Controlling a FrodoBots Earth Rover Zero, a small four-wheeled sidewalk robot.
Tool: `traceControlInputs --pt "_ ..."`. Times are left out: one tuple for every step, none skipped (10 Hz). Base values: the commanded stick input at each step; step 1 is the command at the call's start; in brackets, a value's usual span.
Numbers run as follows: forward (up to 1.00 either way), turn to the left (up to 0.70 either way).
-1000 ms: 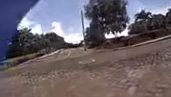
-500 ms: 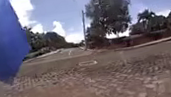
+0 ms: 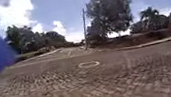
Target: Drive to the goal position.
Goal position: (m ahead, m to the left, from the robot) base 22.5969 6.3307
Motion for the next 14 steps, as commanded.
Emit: traceControlInputs --pt "1.00 0.00" --pt "1.00 0.00" --pt "1.00 0.00" --pt "1.00 0.00" --pt "1.00 0.00" --pt "1.00 0.00" --pt "1.00 -0.15" --pt "1.00 -0.27" --pt "1.00 -0.19" --pt "1.00 0.00" --pt "1.00 0.00" --pt "1.00 0.00" --pt "1.00 0.00" --pt "1.00 0.00"
